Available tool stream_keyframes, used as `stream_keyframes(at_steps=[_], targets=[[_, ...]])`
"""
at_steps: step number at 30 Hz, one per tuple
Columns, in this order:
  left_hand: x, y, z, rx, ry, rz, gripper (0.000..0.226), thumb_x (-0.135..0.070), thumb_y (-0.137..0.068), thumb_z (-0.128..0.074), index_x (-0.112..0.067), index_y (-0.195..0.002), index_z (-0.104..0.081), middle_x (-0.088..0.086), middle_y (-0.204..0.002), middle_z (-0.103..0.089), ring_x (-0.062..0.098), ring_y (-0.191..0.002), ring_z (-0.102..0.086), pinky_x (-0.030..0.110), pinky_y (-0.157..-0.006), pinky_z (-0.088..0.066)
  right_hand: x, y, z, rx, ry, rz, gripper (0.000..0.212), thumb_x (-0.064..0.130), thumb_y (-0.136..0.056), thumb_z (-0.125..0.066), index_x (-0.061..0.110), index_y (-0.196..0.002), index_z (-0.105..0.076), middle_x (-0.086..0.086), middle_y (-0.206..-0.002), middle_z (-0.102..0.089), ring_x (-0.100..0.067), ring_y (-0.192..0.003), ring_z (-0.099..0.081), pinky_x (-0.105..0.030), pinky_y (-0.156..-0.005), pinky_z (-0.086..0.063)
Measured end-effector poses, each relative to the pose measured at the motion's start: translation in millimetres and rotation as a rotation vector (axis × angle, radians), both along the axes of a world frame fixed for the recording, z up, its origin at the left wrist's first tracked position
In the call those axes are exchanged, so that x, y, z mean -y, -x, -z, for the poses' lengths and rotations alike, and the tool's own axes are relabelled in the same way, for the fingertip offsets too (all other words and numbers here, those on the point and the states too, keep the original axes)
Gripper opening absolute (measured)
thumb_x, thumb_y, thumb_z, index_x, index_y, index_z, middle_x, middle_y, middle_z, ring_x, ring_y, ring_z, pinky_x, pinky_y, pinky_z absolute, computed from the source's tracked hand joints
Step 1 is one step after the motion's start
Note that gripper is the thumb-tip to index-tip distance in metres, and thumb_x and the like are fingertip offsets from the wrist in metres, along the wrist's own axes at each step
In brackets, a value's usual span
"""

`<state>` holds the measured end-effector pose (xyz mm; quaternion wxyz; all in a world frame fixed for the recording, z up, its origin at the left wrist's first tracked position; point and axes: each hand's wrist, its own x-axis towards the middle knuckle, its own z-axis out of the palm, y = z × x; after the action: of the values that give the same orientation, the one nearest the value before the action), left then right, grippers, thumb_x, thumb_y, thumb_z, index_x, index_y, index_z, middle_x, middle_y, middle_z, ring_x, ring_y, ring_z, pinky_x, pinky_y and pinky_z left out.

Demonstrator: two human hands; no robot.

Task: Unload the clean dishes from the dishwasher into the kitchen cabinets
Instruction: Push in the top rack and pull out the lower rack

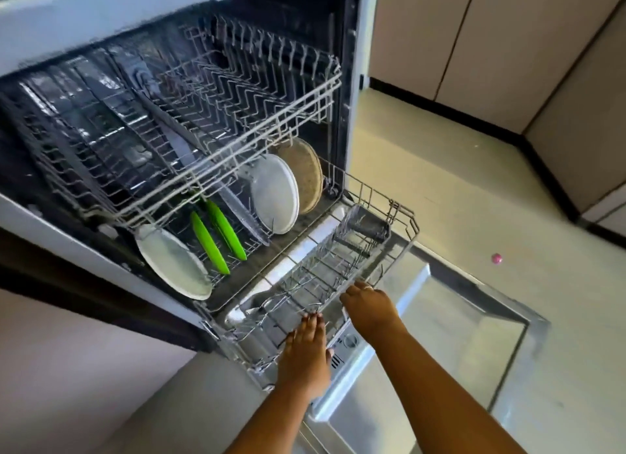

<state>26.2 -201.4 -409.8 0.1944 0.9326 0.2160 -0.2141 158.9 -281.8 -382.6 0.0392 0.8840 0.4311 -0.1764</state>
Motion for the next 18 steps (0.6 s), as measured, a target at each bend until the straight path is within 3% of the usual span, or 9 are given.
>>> stream_keyframes(at_steps=[3, 8, 18], targets=[[19, -7, -6, 0.020, 0.021, 0.030, 0.065, -0.031, -0.101, -0.030, -0.015, -0.150, 0.010, 0.003, -0.158, 0.014, 0.019, -0.146, 0.012, 0.036, -0.118, 0.003, 18, 4, 0, -0.011, 0.013, 0.015, 0.047, 0.015, -0.087, -0.061, 0.014, -0.132, -0.050, -0.004, -0.134, -0.051, -0.021, -0.133, -0.037, -0.036, -0.098, -0.042], [48, -10, -15, 0.010, 0.067, 0.075, 0.063, -0.031, -0.102, -0.029, -0.011, -0.150, 0.008, 0.005, -0.158, 0.012, 0.022, -0.147, 0.010, 0.036, -0.118, 0.002, 41, 13, -5, -0.029, 0.029, 0.049, 0.039, 0.010, -0.096, -0.042, 0.010, -0.135, -0.046, -0.008, -0.142, -0.045, -0.021, -0.139, -0.031, -0.037, -0.105, -0.036], [71, -9, -31, 0.009, 0.181, 0.090, 0.062, -0.036, -0.101, -0.028, -0.016, -0.151, 0.004, 0.001, -0.159, 0.008, 0.019, -0.147, 0.011, 0.037, -0.119, 0.000, 69, 23, -11, -0.046, 0.121, 0.104, 0.034, 0.010, -0.096, -0.043, 0.011, -0.130, -0.051, -0.005, -0.134, -0.051, -0.021, -0.132, -0.037, -0.035, -0.101, -0.039]])
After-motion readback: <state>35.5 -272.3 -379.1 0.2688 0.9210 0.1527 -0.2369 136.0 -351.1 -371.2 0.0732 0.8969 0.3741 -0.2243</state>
